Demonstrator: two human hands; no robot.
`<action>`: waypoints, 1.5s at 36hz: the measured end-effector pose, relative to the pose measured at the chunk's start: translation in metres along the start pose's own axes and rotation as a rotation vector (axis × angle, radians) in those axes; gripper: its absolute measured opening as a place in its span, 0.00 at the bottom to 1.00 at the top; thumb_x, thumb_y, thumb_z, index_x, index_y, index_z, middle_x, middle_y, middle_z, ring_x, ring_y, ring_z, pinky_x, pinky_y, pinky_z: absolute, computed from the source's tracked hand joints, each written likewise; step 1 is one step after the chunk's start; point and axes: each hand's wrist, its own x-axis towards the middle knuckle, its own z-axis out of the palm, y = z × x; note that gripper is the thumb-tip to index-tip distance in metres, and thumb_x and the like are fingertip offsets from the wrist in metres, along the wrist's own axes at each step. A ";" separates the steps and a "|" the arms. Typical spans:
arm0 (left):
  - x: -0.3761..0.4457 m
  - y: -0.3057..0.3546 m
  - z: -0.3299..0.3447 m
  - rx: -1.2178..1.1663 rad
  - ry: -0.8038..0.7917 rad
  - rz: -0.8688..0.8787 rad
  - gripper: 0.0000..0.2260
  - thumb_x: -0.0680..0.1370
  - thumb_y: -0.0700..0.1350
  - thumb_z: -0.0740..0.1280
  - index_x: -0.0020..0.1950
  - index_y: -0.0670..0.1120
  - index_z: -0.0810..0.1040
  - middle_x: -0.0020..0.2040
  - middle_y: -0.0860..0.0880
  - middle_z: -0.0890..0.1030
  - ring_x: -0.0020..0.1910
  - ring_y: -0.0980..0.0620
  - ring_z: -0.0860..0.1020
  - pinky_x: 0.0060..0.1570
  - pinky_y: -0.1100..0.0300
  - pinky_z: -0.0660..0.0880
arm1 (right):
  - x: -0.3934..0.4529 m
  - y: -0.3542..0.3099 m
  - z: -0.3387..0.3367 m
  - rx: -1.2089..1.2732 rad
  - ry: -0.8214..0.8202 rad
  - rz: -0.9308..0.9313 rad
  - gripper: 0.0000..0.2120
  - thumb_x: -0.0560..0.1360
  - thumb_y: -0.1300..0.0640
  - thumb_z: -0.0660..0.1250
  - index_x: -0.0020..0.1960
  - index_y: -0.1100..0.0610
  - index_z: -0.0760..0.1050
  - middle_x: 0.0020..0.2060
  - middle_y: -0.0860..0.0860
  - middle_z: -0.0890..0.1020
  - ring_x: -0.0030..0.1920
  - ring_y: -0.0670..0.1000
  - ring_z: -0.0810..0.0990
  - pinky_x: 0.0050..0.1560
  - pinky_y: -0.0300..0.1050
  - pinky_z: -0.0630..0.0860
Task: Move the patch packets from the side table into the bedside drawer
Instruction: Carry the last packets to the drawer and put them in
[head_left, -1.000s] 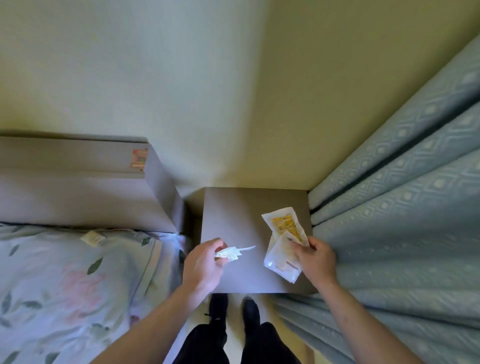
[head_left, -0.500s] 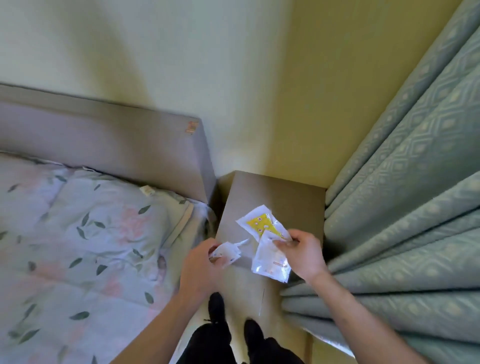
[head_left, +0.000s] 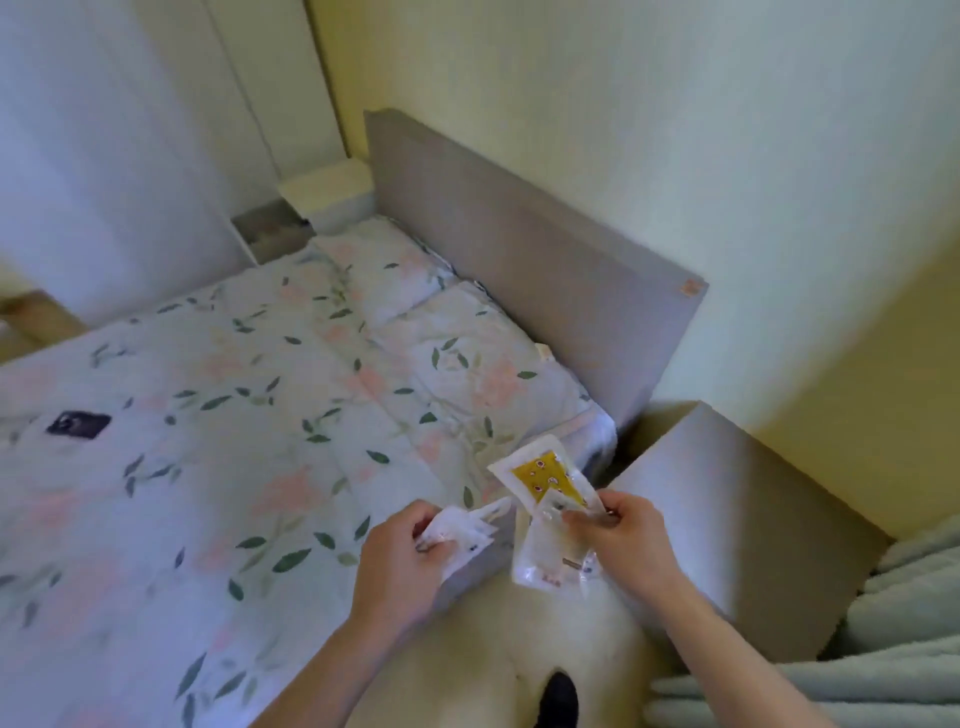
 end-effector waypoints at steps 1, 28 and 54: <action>-0.012 -0.015 -0.020 -0.019 0.040 -0.023 0.08 0.71 0.41 0.73 0.40 0.54 0.78 0.36 0.57 0.80 0.36 0.56 0.77 0.34 0.60 0.69 | -0.006 -0.013 0.021 0.010 -0.038 -0.025 0.13 0.71 0.51 0.75 0.34 0.57 0.78 0.26 0.46 0.76 0.28 0.47 0.72 0.32 0.45 0.71; -0.334 -0.354 -0.453 -0.087 0.885 -0.527 0.09 0.75 0.42 0.72 0.42 0.55 0.76 0.35 0.57 0.80 0.34 0.56 0.76 0.30 0.64 0.67 | -0.253 -0.302 0.576 -0.131 -0.891 -0.539 0.05 0.72 0.60 0.74 0.38 0.56 0.83 0.24 0.46 0.74 0.25 0.43 0.69 0.28 0.34 0.65; -0.649 -0.599 -0.677 -0.221 1.493 -0.986 0.07 0.74 0.43 0.75 0.41 0.52 0.78 0.33 0.56 0.80 0.27 0.56 0.71 0.27 0.66 0.65 | -0.619 -0.424 1.025 -0.367 -1.506 -0.785 0.03 0.72 0.56 0.74 0.40 0.54 0.83 0.31 0.47 0.83 0.30 0.42 0.76 0.30 0.34 0.70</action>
